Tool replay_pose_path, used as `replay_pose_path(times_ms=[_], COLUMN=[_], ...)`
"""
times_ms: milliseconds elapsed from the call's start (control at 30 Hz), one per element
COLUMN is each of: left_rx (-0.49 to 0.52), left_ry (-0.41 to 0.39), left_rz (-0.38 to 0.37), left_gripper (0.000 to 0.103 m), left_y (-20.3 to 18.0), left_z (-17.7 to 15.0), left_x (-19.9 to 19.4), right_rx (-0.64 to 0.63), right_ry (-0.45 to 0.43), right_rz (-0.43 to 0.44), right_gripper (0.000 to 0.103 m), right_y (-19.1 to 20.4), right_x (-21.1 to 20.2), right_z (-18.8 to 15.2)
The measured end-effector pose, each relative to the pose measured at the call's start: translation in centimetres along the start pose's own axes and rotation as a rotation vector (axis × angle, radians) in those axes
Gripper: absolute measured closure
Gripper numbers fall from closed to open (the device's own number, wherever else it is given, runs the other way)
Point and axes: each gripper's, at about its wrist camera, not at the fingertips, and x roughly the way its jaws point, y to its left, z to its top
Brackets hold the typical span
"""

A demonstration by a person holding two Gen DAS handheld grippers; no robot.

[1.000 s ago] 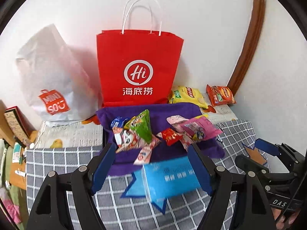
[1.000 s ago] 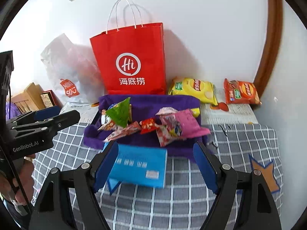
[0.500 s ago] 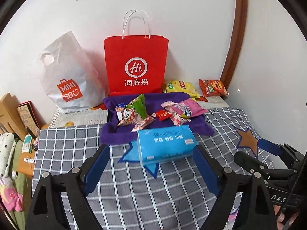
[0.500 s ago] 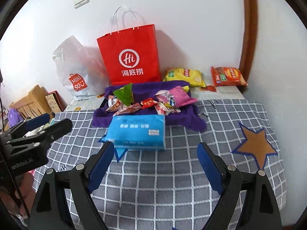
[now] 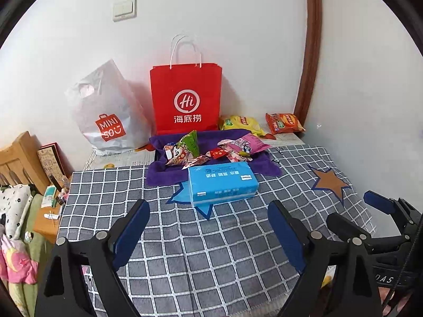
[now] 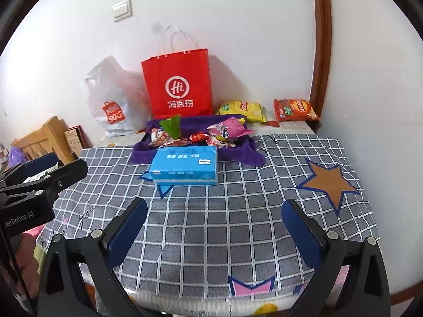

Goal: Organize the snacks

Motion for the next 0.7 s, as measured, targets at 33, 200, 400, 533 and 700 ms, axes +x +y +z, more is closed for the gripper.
replay_pose_path(times_ms=[33,200,400,533,700], left_rx=[0.005,0.051,0.058,0.034,-0.001], left_ry=[0.004,0.007,-0.005,-0.002,-0.020], left_rz=[-0.001,-0.021,-0.010,-0.036,-0.023], left_gripper=[0.012,0.012,0.012,0.012,0.012], left_y=[-0.3,-1.9,-3.2,-2.7,-1.2], left_z=[-0.1,-0.5,-0.4,-0.7,-1.1], left_x=[-0.3,-1.5,-1.9,-1.8,-2.1], right_rx=[-0.003,0.013,0.021,0.015,-0.012], right_ry=[-0.005,-0.015,-0.034,-0.044,-0.046], right_rz=[-0.001,0.017,0.031,0.014,0.018], right_gripper=[0.003,0.001,0.001,0.001,0.001], right_y=[0.0,-0.9,-1.6,-1.6,-0.6], right_x=[-0.4,-1.4,-2.1,-2.1,-2.0], right_z=[-0.2,-1.3,-1.3,-1.3,-1.5])
